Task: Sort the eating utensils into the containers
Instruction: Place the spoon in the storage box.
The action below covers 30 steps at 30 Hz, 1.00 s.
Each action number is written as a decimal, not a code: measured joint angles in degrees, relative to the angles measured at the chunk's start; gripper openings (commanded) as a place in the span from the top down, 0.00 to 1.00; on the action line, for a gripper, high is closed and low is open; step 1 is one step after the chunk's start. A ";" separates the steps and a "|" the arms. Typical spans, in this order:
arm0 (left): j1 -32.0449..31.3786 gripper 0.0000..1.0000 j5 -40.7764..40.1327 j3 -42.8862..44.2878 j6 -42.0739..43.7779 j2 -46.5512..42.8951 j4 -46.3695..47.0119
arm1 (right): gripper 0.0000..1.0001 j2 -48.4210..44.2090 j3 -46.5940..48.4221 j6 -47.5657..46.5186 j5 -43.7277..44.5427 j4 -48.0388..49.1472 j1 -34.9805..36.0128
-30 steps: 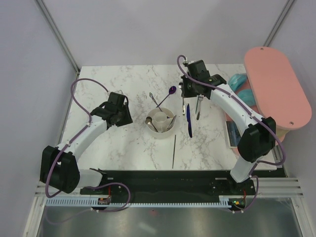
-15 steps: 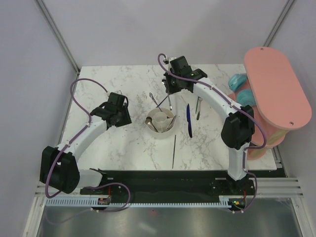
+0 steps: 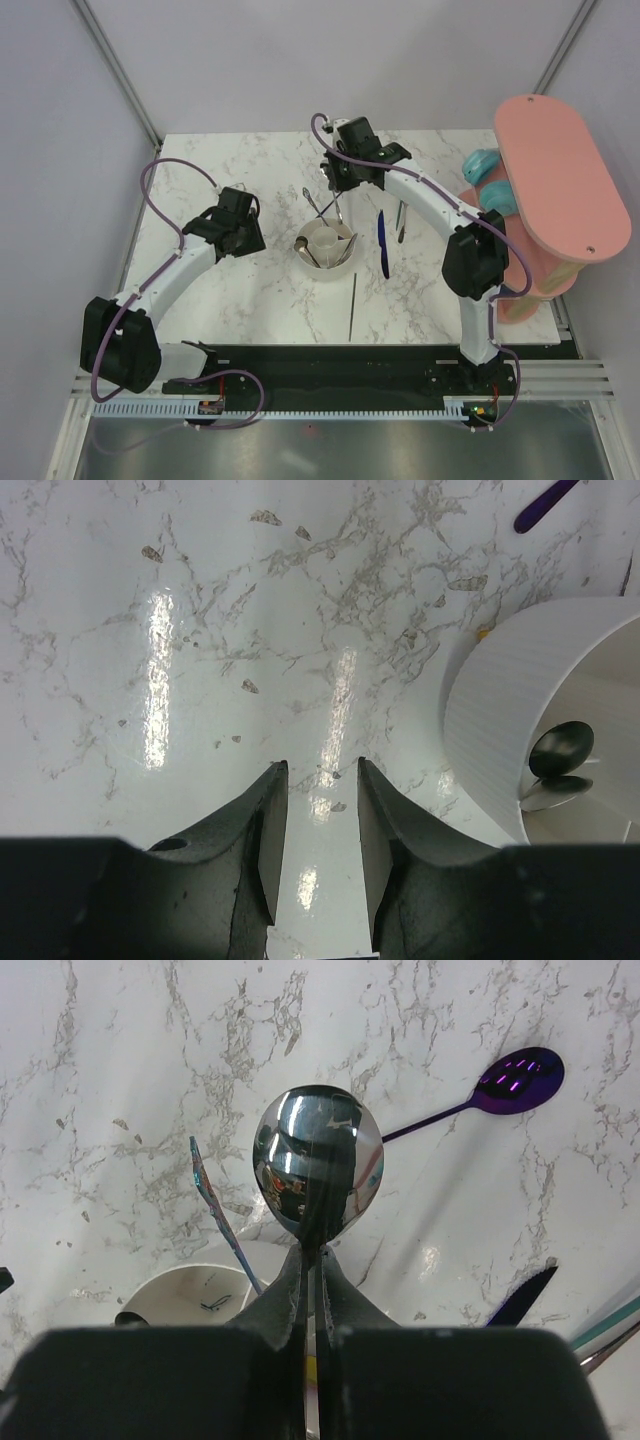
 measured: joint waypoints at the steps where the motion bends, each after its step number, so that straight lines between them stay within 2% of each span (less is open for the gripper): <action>1: 0.00 0.59 -0.02 0.00 0.00 0.00 0.02 | 1.00 0.24 -0.07 0.00 -0.02 0.11 0.11; 20: 0.00 0.60 -0.07 0.04 0.00 0.79 0.02 | 1.00 -1.68 -11.91 0.42 0.07 3.13 4.52; 26: 0.00 0.60 -0.13 0.04 0.02 0.79 0.02 | 0.70 -5.49 -15.69 0.98 0.48 3.63 4.66; 30: 0.00 0.60 -0.13 0.04 0.02 0.79 0.04 | 0.65 -7.54 -17.57 1.57 0.46 4.07 4.87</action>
